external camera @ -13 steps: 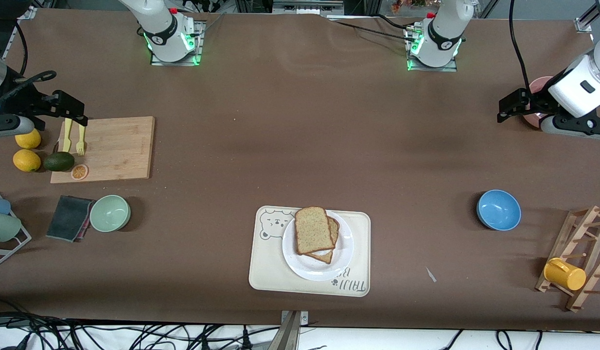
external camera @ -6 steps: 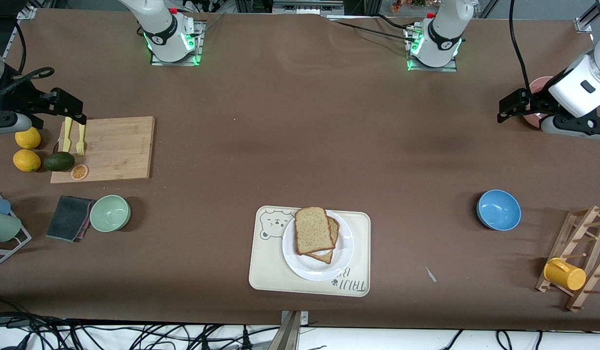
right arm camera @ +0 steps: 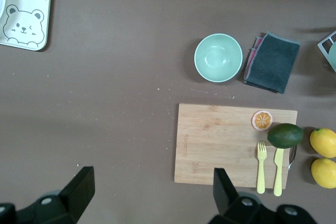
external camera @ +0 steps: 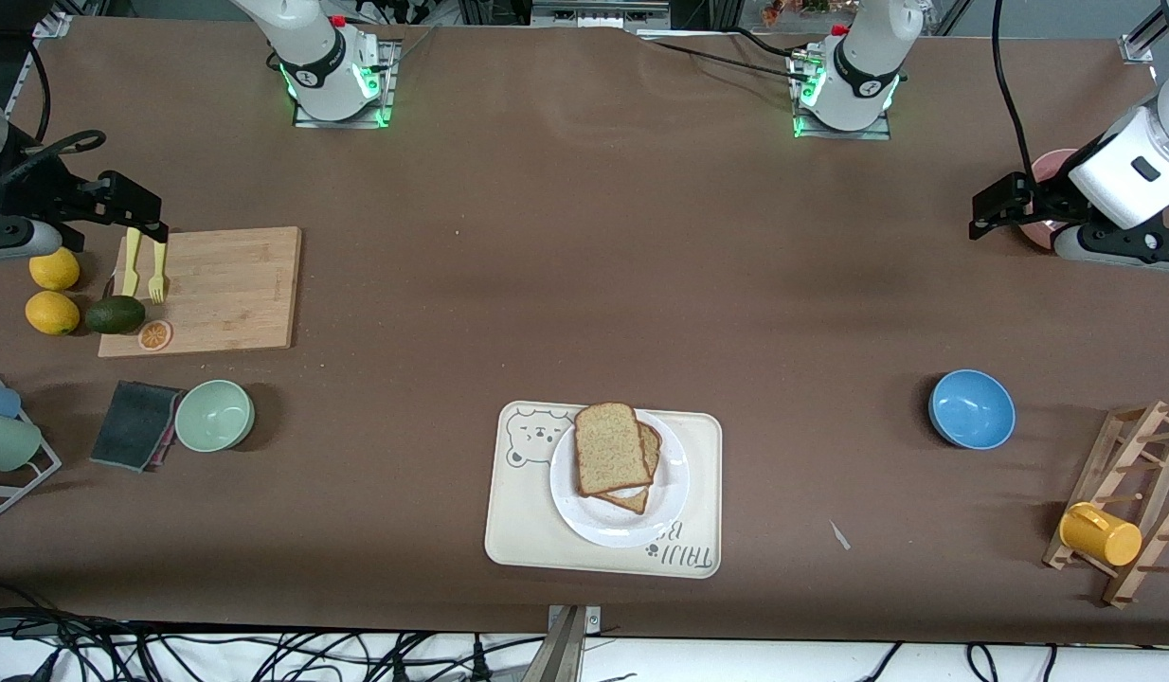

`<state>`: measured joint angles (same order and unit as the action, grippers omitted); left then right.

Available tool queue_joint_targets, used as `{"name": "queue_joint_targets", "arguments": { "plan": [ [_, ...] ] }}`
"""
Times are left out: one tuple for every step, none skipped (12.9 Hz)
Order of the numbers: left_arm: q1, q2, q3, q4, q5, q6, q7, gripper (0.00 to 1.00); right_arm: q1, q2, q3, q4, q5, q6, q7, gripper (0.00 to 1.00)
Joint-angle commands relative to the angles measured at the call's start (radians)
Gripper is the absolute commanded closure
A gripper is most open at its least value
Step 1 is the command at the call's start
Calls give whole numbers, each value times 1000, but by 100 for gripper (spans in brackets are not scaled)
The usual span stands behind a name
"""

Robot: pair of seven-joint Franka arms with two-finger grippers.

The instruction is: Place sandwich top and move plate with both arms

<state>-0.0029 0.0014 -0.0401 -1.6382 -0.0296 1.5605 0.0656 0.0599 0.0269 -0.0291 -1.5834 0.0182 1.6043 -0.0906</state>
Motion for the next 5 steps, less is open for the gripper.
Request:
{"name": "queue_joint_targets", "arguments": {
  "plan": [
    [-3,-17,-4,-9,40,7,-9,0,5,-36,2,-13,-4,-1,-9,0],
    [-3,-17,-4,-11,40,6,-9,0,3,-36,9,-15,-4,2,-9,0],
    [-3,-17,-4,-11,40,6,-9,0,3,-36,9,-15,-4,0,-9,0],
    [-3,-17,-4,-9,40,3,-9,0,3,-33,9,-15,-6,-1,-9,0],
    [-3,-17,-4,-9,40,3,-9,0,3,-33,9,-13,-10,-3,-9,0]
  ]
}}
